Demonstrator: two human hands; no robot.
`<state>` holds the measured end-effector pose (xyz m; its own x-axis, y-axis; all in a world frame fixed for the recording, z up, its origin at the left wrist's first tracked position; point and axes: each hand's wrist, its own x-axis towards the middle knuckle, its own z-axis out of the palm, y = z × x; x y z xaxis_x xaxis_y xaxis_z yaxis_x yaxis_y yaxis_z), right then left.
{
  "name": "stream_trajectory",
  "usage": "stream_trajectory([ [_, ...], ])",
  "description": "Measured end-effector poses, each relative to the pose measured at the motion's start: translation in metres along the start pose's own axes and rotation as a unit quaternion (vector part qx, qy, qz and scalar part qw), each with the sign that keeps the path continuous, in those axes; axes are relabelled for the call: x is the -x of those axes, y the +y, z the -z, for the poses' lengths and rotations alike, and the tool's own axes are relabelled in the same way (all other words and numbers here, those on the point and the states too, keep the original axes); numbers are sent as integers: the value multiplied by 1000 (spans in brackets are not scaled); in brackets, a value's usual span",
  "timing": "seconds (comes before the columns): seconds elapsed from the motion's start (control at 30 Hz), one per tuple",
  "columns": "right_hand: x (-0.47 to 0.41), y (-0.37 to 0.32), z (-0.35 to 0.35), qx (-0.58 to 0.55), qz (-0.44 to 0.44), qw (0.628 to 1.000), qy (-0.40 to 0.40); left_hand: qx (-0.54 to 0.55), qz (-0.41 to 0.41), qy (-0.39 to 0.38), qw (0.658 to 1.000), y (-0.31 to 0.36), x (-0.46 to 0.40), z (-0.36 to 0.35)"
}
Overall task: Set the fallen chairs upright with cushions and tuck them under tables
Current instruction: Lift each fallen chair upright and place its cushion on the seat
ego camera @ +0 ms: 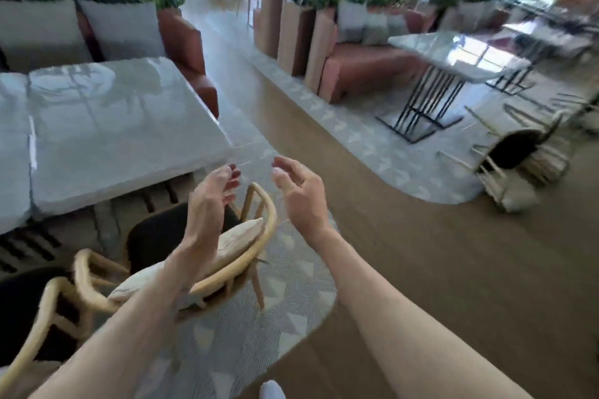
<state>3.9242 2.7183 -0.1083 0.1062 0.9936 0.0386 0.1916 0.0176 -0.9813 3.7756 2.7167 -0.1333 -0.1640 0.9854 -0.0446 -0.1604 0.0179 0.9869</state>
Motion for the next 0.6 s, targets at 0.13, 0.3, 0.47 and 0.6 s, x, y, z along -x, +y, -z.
stream_trajectory([
  [0.13,63,-58,76,-75,80,990,90,43,-88,-102,990,53,41,-50],
  [0.3,141,-103,166,-94,140,964,207,102,-151,-199,963,98,106,-133],
  [0.47,199,-123,238,-113,170,929,309,147,-170,-295,929,127,167,-207],
  [0.6,233,-129,288,-97,180,909,364,162,-176,-367,899,136,210,-259],
])
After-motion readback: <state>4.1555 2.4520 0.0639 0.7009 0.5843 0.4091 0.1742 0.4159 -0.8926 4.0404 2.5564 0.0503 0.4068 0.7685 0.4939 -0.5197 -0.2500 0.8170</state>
